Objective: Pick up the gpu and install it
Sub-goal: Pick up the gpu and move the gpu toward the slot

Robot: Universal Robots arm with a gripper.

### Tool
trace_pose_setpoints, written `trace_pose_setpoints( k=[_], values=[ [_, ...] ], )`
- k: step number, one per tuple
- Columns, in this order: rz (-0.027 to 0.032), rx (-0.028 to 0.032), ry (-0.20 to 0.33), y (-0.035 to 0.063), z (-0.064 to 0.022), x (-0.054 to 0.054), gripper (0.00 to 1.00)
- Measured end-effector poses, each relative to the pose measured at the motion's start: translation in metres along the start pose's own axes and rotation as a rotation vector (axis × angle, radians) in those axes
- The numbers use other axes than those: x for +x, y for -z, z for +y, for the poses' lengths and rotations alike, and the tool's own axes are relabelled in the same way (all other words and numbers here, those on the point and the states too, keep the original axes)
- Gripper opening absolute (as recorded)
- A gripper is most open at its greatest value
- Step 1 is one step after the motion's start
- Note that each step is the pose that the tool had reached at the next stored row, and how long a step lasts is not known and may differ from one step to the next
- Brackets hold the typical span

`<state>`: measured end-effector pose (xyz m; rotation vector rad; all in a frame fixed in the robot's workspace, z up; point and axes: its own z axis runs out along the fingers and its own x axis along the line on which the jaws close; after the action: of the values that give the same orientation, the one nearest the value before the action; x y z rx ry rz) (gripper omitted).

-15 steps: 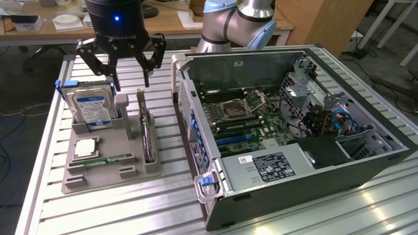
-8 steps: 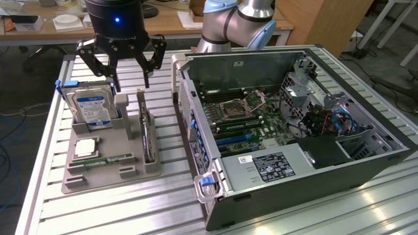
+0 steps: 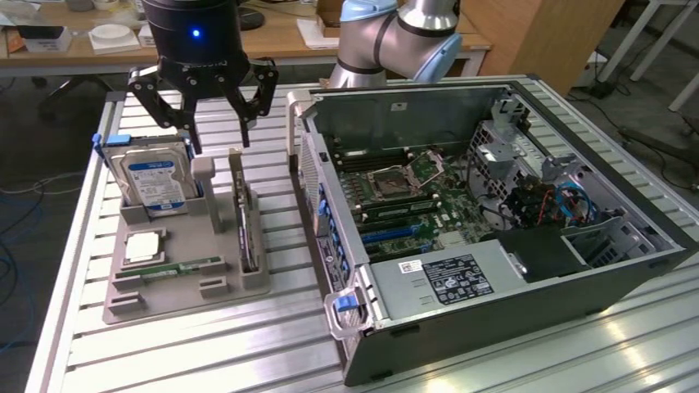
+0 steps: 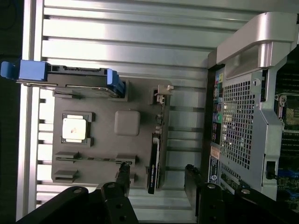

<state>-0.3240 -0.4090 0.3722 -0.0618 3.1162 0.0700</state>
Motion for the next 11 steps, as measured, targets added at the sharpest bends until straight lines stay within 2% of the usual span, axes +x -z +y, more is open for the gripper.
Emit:
trace_pose_setpoints(
  k=[11],
  values=[
    [-0.0001,-0.0001,0.0,-0.0026,-0.0001,0.0,0.59]
  ],
)
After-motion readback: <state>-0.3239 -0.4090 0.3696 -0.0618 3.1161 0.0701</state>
